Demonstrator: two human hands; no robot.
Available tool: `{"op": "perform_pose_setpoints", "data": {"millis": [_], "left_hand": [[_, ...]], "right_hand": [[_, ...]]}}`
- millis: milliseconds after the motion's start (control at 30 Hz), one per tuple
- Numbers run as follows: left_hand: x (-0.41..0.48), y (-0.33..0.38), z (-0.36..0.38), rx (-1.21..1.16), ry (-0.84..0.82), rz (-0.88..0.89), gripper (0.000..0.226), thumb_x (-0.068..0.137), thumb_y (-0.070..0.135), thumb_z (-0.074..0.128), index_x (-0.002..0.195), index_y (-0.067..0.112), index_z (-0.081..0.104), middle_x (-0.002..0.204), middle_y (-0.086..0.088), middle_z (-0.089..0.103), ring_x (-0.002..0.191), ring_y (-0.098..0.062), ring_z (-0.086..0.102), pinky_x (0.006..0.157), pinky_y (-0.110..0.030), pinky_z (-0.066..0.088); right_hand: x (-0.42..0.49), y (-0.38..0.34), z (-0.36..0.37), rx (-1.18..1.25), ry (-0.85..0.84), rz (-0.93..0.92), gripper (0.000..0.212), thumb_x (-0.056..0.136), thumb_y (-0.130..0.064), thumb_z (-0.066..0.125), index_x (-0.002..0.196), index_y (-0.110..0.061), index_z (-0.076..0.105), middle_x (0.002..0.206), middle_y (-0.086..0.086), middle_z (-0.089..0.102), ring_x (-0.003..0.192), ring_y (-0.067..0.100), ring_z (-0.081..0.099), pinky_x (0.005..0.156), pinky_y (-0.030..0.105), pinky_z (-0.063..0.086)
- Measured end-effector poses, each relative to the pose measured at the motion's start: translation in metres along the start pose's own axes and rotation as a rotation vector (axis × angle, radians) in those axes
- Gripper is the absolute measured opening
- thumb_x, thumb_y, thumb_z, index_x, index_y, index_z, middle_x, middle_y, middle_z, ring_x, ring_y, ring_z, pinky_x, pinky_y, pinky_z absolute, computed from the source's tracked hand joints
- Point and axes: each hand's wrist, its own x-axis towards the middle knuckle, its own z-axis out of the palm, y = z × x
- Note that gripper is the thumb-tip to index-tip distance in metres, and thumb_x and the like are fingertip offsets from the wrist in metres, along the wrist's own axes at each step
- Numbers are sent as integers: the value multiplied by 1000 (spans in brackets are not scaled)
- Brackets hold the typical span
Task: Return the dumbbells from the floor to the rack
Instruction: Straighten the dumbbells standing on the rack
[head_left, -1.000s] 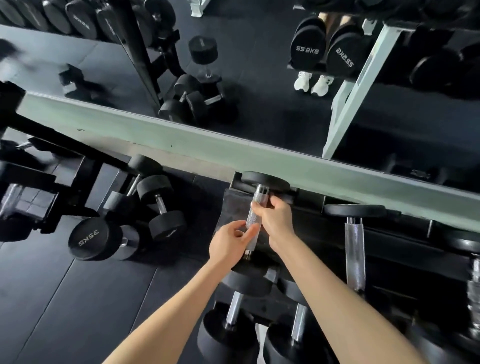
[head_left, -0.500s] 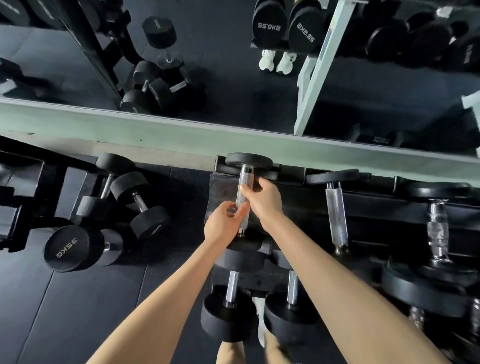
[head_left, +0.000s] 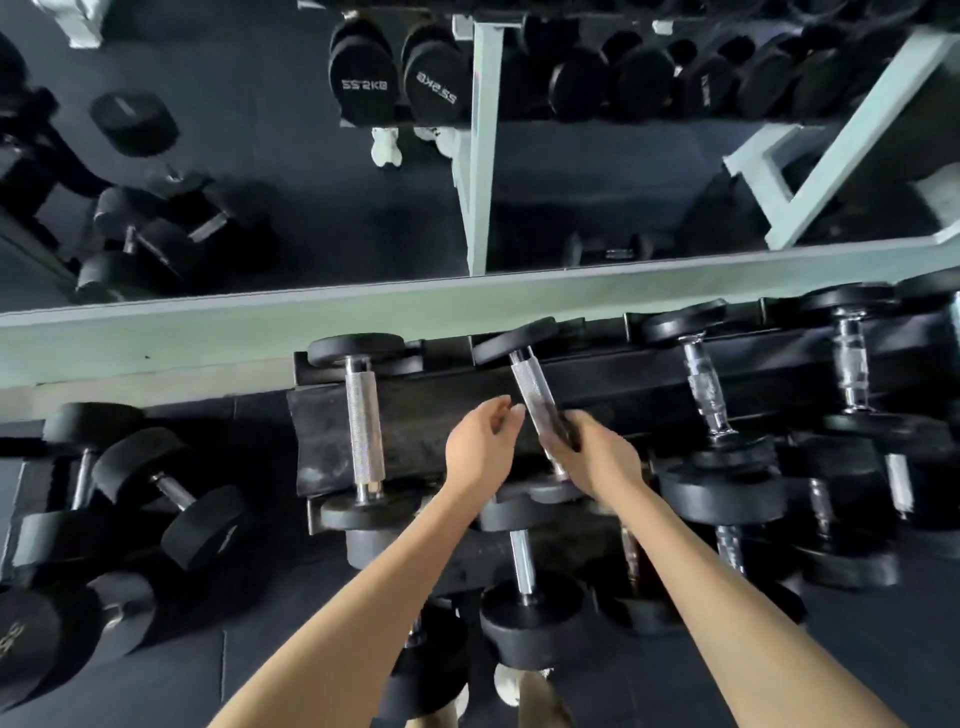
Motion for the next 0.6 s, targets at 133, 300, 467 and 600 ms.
{"op": "perform_pose_setpoints", "data": {"millis": [133,300,467,600], "left_hand": [[31,19,32,-257,2,-170,25,95,33,50,104,15,63,90,2,64,90,-18,58,77,-28,43],[49,22,46,-448,112,-297,22,93,30,56,71,30,56,76,4,60,81,-20,60,86,-42,54],[57,32,55,-200,67,-242,21,91,29,57,101,17,70,69,3,59,76,-22,60,82,-49,58],[55,36,57,-192,72,-252,15,91,29,57,96,22,70,70,4,59,78,-22,61,82,-49,58]], "right_hand": [[12,6,5,174,-30,-60,32,90,-49,53,103,-21,61,90,-5,70,92,21,66,70,29,39],[15,11,18,266,32,-71,28,90,-48,53,100,-25,65,90,-6,73,89,20,67,75,30,45],[17,18,30,416,16,3,37,91,-51,50,105,-22,68,95,2,73,94,25,65,73,31,43],[19,19,32,357,51,-26,41,91,-53,48,105,-20,68,94,3,73,91,24,66,72,30,43]]}}
